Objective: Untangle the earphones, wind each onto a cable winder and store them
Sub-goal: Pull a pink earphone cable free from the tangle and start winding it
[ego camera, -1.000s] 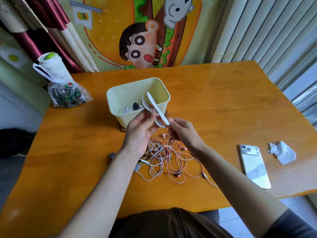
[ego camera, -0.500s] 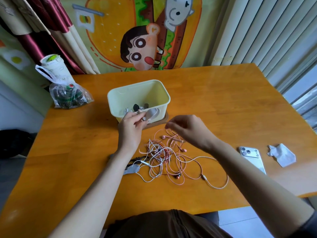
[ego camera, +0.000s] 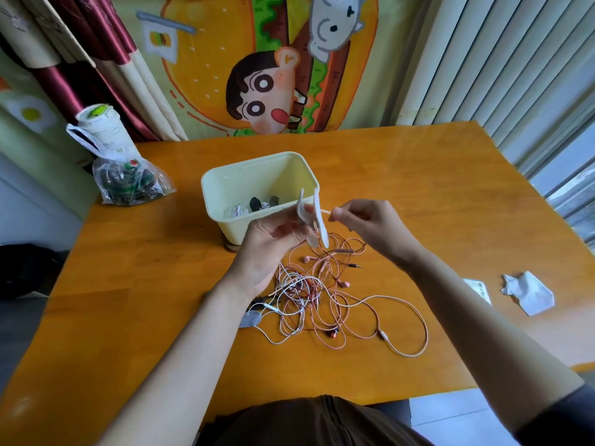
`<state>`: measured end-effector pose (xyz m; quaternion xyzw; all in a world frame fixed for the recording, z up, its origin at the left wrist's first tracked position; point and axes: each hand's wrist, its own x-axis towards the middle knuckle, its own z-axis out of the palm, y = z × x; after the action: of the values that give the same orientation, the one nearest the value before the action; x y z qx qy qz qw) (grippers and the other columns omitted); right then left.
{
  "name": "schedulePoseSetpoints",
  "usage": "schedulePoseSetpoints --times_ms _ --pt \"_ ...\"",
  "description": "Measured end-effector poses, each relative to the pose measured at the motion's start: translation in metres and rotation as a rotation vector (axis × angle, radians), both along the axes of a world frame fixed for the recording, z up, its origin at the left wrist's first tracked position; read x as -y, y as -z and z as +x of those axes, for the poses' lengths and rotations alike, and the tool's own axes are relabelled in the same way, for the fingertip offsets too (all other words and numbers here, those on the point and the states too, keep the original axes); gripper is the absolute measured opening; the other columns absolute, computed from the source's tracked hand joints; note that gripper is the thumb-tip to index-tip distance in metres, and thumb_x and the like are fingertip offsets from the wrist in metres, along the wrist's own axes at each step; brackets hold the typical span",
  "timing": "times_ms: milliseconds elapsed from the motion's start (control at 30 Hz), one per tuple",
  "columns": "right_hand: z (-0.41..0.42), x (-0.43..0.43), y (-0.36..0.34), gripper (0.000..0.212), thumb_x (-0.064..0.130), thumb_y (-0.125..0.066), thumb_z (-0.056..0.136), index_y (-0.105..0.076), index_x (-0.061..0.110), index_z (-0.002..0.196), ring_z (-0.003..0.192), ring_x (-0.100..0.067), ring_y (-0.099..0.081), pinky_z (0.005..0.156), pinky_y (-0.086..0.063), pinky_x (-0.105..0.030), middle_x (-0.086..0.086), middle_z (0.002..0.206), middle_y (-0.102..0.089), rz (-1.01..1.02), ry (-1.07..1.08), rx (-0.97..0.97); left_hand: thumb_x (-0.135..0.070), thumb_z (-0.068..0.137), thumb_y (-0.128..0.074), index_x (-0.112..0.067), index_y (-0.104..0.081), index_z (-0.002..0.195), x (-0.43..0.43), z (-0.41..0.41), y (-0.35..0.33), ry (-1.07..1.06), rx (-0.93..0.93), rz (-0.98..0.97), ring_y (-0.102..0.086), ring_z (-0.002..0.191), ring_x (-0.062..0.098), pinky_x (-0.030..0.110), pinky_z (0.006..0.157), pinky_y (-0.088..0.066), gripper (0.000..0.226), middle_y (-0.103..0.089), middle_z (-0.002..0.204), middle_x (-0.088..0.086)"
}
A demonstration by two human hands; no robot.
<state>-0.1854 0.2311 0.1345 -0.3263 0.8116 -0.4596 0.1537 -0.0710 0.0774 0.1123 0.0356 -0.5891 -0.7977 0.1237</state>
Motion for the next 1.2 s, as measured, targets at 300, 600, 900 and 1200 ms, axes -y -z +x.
schedulePoseSetpoints --times_ms 300,600,900,1200 --pt "0.041 0.022 0.024 0.037 0.025 -0.042 0.100 -0.058 0.019 0.067 0.046 -0.005 -0.042 0.050 -0.037 -0.019 0.006 0.052 -0.047 -0.044 0.002 0.253 -0.012 0.082 -0.054 -0.019 -0.065 0.109 -0.005 -0.008 0.000 -0.200 0.059 0.419 -0.068 0.096 0.016 0.035 0.090 -0.053 0.030 -0.071 0.104 -0.001" --pt "0.054 0.019 0.019 0.024 0.022 -0.046 0.098 -0.067 0.017 0.089 0.045 -0.006 -0.043 0.046 -0.032 -0.016 -0.003 0.061 -0.058 0.118 -0.132 -0.011 -0.006 0.085 -0.069 -0.014 -0.067 0.117 0.009 -0.004 0.032 -0.515 0.255 -0.561 -0.064 0.091 0.017 0.024 0.080 -0.054 0.033 -0.066 0.098 0.006" --pt "0.015 -0.003 -0.005 0.016 0.027 -0.064 0.089 -0.074 0.015 0.088 0.063 -0.003 -0.054 0.058 -0.039 -0.014 0.012 0.074 -0.060 0.218 -0.082 -0.275 0.004 0.082 -0.066 -0.006 -0.064 0.121 0.009 -0.003 0.031 -0.217 0.220 -0.849 -0.056 0.094 0.012 0.002 0.079 -0.040 0.040 -0.062 0.095 0.005" --pt "-0.001 -0.007 0.006 0.012 0.031 -0.072 0.081 -0.068 0.022 0.073 0.060 -0.003 -0.051 0.055 -0.037 -0.012 0.010 0.069 -0.061 0.059 0.100 -0.162 0.006 0.082 -0.063 -0.026 -0.068 0.106 -0.001 0.005 0.011 0.101 0.135 -0.330 -0.062 0.101 0.009 0.024 0.090 -0.050 0.041 -0.072 0.102 -0.001"
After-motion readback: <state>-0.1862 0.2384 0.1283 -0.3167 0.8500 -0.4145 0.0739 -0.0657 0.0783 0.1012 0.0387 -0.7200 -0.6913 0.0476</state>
